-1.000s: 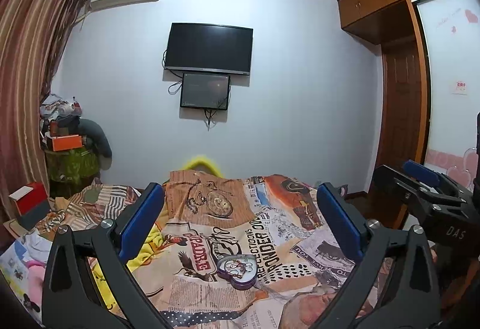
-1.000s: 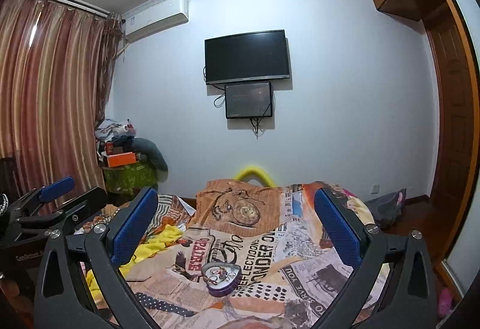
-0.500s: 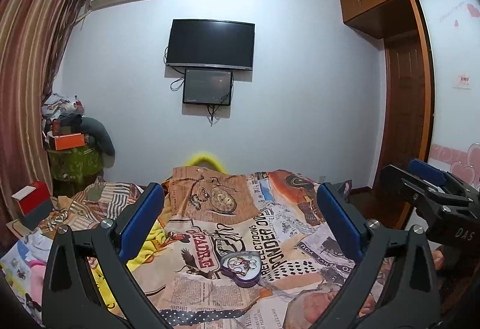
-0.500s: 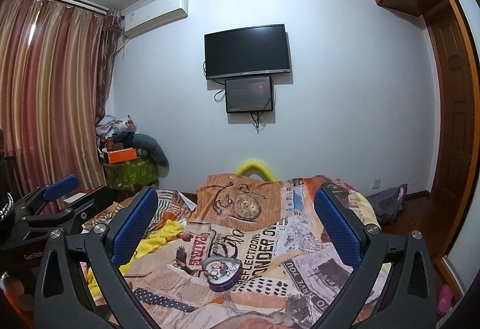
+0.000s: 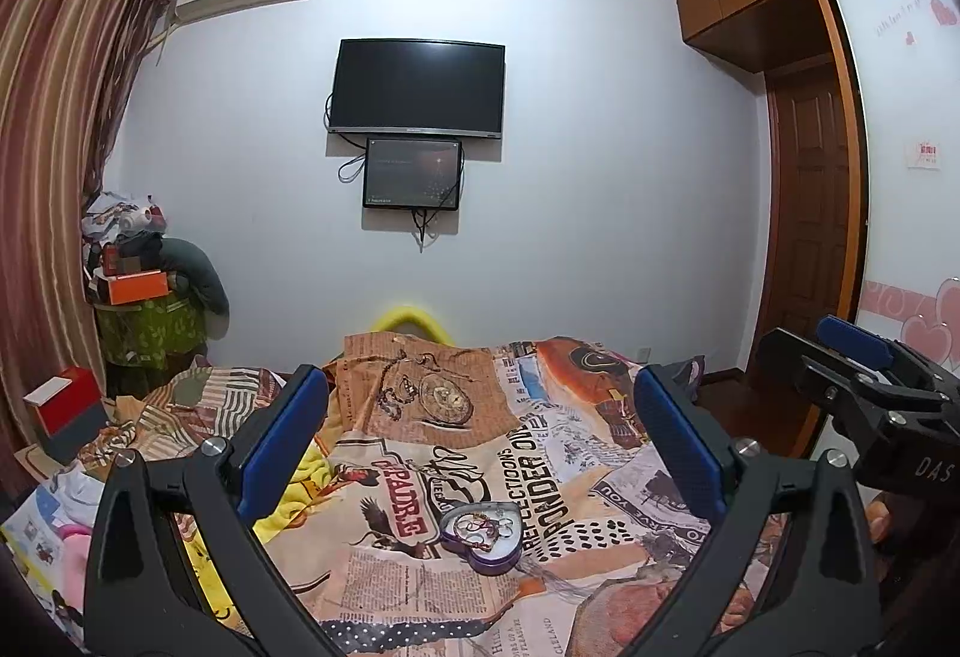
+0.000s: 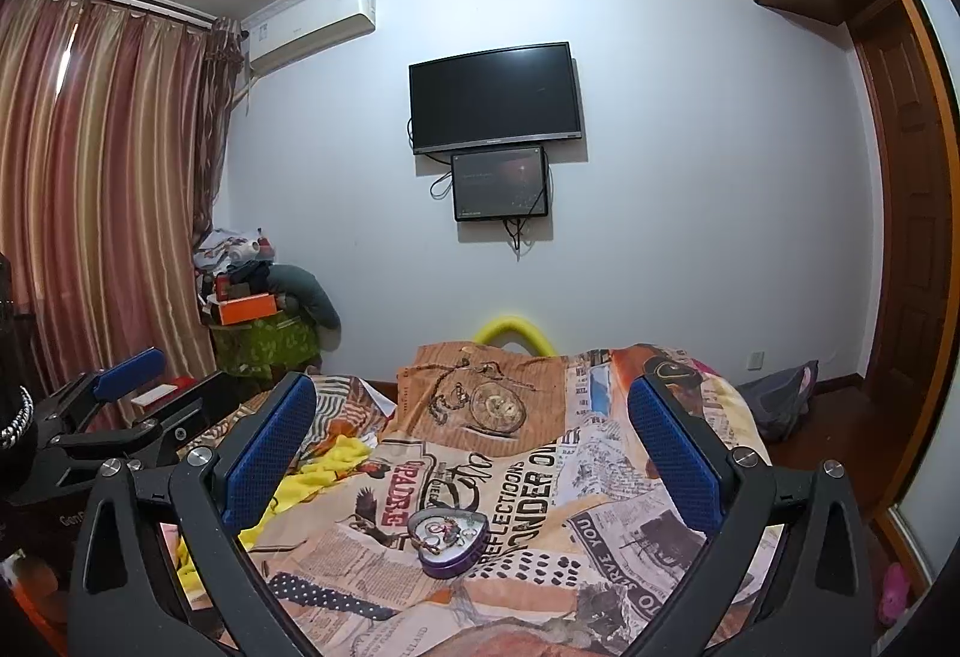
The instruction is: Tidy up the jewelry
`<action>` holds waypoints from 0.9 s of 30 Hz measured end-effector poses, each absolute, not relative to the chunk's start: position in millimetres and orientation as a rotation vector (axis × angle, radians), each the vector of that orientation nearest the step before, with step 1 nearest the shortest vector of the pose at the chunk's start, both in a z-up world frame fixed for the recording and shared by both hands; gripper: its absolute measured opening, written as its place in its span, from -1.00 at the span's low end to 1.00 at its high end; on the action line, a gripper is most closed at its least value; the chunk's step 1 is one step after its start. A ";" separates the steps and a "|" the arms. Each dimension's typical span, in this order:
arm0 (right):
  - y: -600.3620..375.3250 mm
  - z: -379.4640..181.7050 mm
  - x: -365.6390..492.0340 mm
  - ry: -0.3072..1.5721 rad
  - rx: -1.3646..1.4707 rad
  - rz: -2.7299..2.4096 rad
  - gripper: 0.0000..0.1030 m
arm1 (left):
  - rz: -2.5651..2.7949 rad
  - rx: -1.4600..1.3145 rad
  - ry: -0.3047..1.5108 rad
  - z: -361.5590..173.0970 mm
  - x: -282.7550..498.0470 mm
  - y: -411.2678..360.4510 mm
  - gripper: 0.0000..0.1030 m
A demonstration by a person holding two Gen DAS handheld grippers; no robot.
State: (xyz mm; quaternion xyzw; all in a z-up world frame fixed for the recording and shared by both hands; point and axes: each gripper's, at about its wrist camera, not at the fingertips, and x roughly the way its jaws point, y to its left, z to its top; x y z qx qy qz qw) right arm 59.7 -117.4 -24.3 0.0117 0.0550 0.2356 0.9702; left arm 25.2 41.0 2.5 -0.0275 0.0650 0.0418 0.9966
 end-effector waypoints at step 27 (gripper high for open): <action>-118.3 -20.7 57.3 0.107 0.031 0.472 1.00 | 0.061 -0.059 0.139 1.1 28.7 40.6 0.99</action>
